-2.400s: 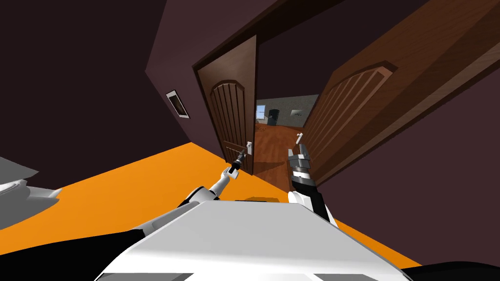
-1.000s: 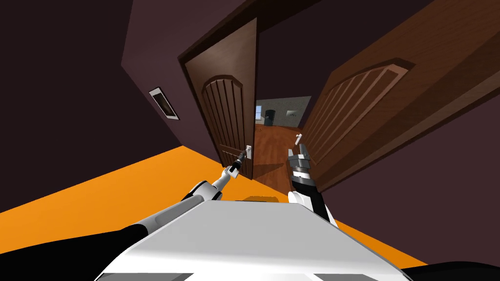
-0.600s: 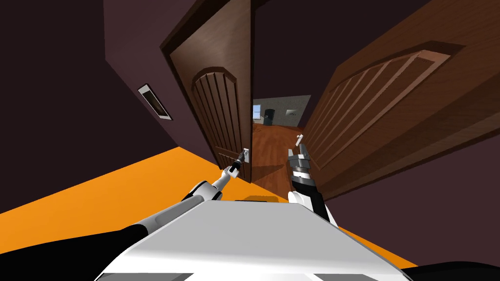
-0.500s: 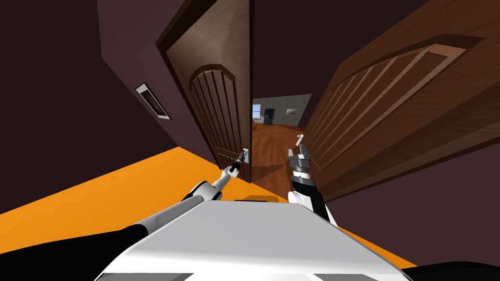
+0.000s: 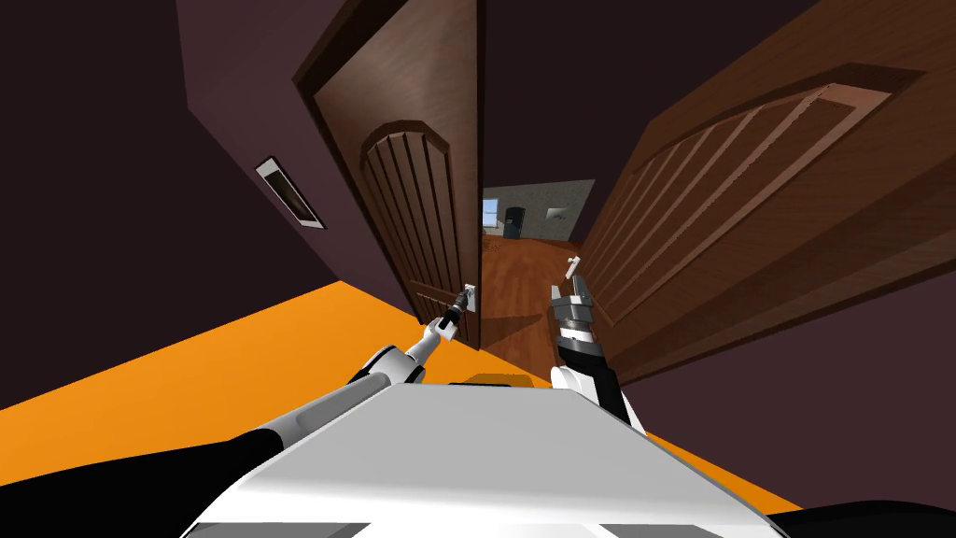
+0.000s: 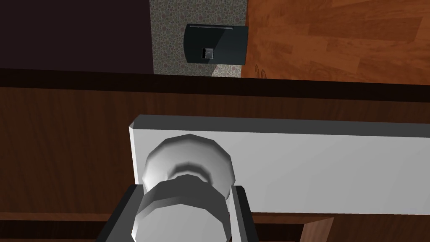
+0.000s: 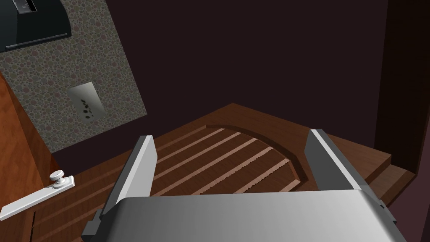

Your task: Push the door open

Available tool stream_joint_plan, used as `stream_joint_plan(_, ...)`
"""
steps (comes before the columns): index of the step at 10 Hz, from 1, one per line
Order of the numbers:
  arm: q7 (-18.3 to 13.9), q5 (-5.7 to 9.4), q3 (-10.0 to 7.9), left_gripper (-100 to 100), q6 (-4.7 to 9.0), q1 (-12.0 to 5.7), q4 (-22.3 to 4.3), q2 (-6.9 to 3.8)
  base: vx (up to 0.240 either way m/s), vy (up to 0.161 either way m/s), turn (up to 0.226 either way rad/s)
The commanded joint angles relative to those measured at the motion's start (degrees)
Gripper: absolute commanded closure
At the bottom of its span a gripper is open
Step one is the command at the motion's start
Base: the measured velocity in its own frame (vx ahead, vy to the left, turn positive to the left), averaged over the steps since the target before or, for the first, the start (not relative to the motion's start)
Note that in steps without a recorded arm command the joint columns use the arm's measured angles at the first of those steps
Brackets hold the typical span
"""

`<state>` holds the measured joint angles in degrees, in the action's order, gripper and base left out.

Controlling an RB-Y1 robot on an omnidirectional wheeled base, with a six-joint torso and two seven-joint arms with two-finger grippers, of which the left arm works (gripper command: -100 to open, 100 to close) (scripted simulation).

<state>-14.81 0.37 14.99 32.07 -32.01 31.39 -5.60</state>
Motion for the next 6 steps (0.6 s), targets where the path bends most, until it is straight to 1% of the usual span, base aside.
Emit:
stream_joint_plan(1, -0.03, -0.02, 0.08, 100, 0.03, 0.33, -0.14, 0.05, 0.0, 0.0, 0.0)
stream_joint_plan(2, 0.39, 0.28, -0.78, 100, -0.06, 0.07, -0.11, -0.27, 0.108, -0.074, 0.028)
stream_joint_plan(3, 0.48, 0.34, -0.96, 100, -0.07, 0.08, -0.14, -0.34, 0.136, -0.096, 0.046)
stream_joint_plan(5, 0.48, 0.34, -0.96, 100, -0.07, 0.08, -0.14, -0.34, 0.052, -0.042, 0.003)
stream_joint_plan(6, 0.94, 0.65, -1.85, 100, -0.14, 0.16, -0.27, -0.64, 0.136, -0.095, 0.034)
